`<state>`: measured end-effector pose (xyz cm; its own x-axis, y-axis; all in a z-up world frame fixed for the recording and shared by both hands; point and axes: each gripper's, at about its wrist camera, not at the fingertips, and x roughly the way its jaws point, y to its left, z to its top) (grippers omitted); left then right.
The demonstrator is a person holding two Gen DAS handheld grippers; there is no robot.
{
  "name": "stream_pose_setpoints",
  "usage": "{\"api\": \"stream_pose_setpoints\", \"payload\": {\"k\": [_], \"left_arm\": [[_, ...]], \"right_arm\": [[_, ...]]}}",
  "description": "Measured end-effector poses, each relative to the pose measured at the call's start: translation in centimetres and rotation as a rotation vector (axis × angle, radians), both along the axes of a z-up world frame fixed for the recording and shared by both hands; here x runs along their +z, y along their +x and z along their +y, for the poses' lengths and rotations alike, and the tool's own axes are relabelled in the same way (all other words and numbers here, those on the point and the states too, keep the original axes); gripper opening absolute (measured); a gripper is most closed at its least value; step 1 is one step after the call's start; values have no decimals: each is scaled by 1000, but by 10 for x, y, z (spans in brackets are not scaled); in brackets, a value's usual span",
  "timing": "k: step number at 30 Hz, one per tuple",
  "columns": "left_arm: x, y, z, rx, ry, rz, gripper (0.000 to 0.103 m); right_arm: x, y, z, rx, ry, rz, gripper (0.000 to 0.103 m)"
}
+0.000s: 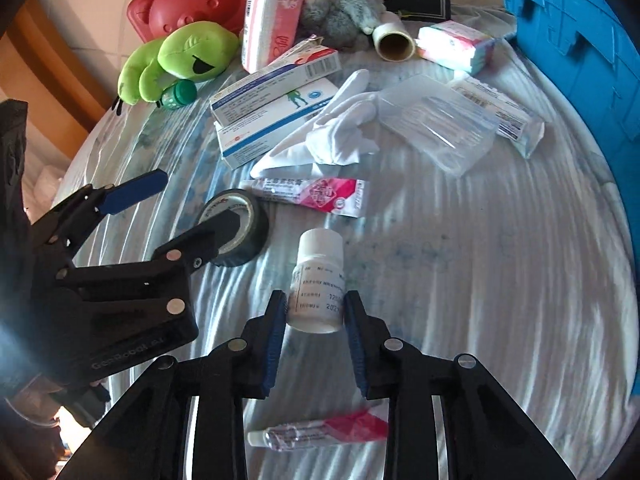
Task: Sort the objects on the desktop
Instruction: 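Grasp the black tape roll with the left tool while the right tool grasps the white pill bottle, then carry the tape roll with the left tool while the right tool carries the pill bottle to the crate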
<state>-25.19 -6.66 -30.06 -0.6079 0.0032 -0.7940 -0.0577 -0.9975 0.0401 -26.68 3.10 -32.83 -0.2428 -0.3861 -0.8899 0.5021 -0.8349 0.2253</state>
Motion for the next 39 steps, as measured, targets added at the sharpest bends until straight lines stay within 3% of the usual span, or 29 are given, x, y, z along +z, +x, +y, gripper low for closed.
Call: {"api": "stream_pose_setpoints", "payload": {"k": [4, 5, 7, 12, 18, 24, 32, 39], "left_arm": [[-16, -7, 9, 3, -51, -41, 79], [-20, -10, 5, 15, -39, -61, 68], [-24, -11, -6, 34, 55, -72, 56], [-21, -7, -9, 39, 33, -84, 55], [3, 1, -7, 12, 5, -31, 55], [29, 7, -6, -12, -7, 13, 55], [72, 31, -14, -53, -16, 77, 55], [150, 40, -1, -132, -13, 252, 55]], "right_arm": [[-3, -4, 7, -14, 2, -3, 29], [-3, -5, 8, -12, 1, -2, 29], [-6, -5, 5, -4, -2, 6, 29], [-12, -3, -3, 36, 12, 11, 28], [-12, -2, -2, 52, 11, 18, 27], [26, 12, 1, 61, 19, 129, 27], [86, 30, 23, -2, -43, 213, 27], [162, 48, 48, -76, -125, 360, 27]]}}
